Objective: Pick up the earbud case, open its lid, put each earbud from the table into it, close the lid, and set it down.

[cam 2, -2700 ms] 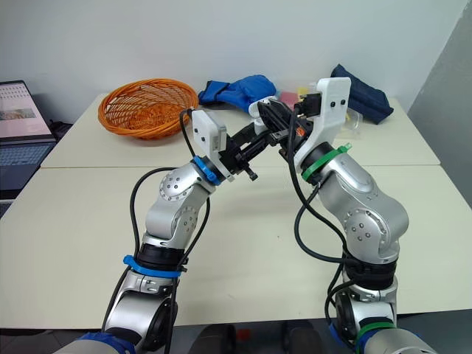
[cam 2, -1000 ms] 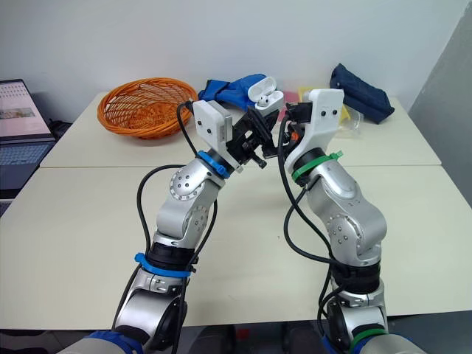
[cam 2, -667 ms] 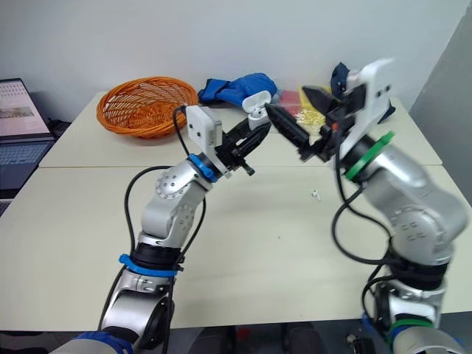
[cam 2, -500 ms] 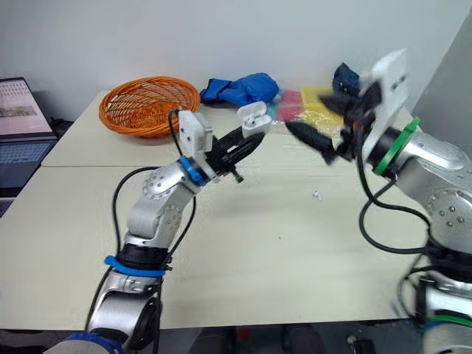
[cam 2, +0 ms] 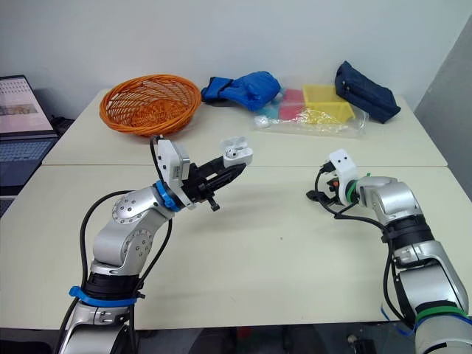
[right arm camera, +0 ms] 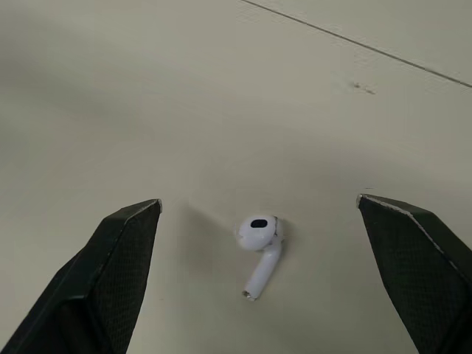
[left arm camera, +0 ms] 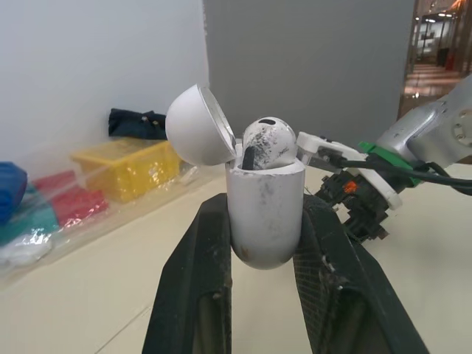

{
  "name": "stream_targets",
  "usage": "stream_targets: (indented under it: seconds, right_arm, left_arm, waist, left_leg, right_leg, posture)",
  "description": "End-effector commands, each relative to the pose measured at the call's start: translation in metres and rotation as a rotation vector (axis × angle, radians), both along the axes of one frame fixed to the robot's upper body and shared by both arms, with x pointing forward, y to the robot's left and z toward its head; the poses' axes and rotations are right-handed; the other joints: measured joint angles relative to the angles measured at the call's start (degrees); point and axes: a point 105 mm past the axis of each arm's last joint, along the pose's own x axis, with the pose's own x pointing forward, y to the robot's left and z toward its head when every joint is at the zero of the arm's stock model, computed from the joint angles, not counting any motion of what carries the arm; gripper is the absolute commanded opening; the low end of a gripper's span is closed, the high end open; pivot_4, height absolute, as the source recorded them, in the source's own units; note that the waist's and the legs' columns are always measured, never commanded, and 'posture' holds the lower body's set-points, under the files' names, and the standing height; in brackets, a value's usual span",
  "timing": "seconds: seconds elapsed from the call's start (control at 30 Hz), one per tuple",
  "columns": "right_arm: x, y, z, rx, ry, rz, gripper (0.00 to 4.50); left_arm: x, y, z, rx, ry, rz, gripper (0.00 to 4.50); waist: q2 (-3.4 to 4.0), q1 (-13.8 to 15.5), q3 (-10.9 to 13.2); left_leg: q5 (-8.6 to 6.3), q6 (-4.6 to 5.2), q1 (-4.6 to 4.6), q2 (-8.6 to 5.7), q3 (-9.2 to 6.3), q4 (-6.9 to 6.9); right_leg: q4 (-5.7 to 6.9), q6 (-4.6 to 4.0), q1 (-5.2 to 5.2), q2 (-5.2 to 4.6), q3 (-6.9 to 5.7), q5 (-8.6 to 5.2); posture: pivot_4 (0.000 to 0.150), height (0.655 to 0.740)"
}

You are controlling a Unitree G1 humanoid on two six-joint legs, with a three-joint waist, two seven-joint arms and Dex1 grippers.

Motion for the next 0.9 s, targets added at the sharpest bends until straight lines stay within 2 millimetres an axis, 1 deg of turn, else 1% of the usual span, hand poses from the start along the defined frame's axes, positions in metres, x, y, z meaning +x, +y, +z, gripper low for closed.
stream_targets:
  seconds: [0.03, 0.13, 0.33, 0.43, 0.63, 0.77, 0.83, 0.9]
  right_arm:
    - [0.006, -0.005, 0.002, -0.048, -0.027, 0.000, 4.45]
    - [0.003, -0.001, -0.009, -0.073, 0.008, 0.019, 4.45]
    - [-0.005, 0.004, -0.021, -0.118, 0.043, 0.057, 4.45]
    - [-0.003, 0.005, -0.024, -0.121, 0.039, 0.051, 3.90]
    - [-0.001, 0.014, -0.029, -0.105, 0.046, 0.051, 1.83]
    - [-0.003, 0.012, -0.032, -0.113, 0.054, 0.055, 0.44]
    - [-0.007, 0.009, -0.032, -0.124, 0.058, 0.080, 0.43]
    - [-0.016, 0.004, -0.026, -0.147, 0.058, 0.141, 0.43]
  left_arm:
    - [-0.010, 0.000, 0.014, -0.005, -0.062, -0.014, 0.75]
    - [-0.013, 0.001, 0.012, 0.005, -0.057, -0.017, 0.75]
    - [-0.012, 0.000, 0.014, 0.006, -0.058, -0.015, 0.75]
    - [-0.012, -0.001, 0.014, 0.005, -0.057, -0.019, 0.75]
    - [-0.013, -0.003, 0.014, 0.007, -0.059, -0.023, 0.75]
    - [-0.015, -0.004, 0.014, 0.015, -0.065, -0.030, 0.75]
    - [-0.015, -0.004, 0.013, 0.015, -0.062, -0.032, 0.75]
    - [-0.016, -0.005, 0.013, 0.016, -0.059, -0.039, 0.75]
  waist:
    - [0.00, 0.0, 0.0]
    - [0.00, -0.2, 0.0]
    - [0.00, -0.2, 0.0]
    - [0.00, -0.3, 0.0]
    - [-0.01, -0.4, 0.0]
    - [0.00, -0.4, 0.0]
    - [0.00, -0.4, 0.0]
    - [0.00, -0.2, 0.0]
  left_leg:
    - [0.00, 0.00, 0.00, 0.00, 0.01, 0.01]
    - [0.00, 0.00, 0.02, 0.01, 0.00, 0.00]
    - [0.00, 0.00, 0.17, 0.04, -0.02, 0.00]
    - [0.00, 0.00, 0.26, 0.04, 0.00, 0.00]
    - [0.01, 0.00, 0.38, 0.05, -0.01, 0.08]
    - [0.01, 0.00, 0.38, 0.05, -0.01, 0.20]
    - [0.00, 0.00, 0.36, 0.05, -0.02, 0.27]
    - [0.00, 0.00, 0.33, 0.05, -0.01, 0.31]
  right_leg:
    - [-0.01, 0.01, 0.01, -0.01, 0.00, 0.00]
    - [-0.01, 0.00, 0.01, 0.01, 0.00, 0.00]
    - [0.12, 0.00, 0.08, 0.05, 0.00, 0.00]
    - [0.14, 0.00, 0.15, 0.05, 0.01, 0.00]
    - [0.27, -0.04, 0.22, 0.07, 0.02, 0.03]
    - [0.31, -0.03, 0.25, 0.07, 0.02, 0.05]
    - [0.31, 0.00, 0.27, 0.07, 0.02, 0.07]
    - [0.29, 0.01, 0.26, 0.06, 0.02, 0.08]
  posture:
    - [0.150, 0.7400]
    - [0.150, 0.7400]
    - [0.150, 0.7400]
    - [0.150, 0.7400]
    - [0.150, 0.7400]
    - [0.150, 0.7400]
    - [0.150, 0.7400]
    - [0.150, 0.7400]
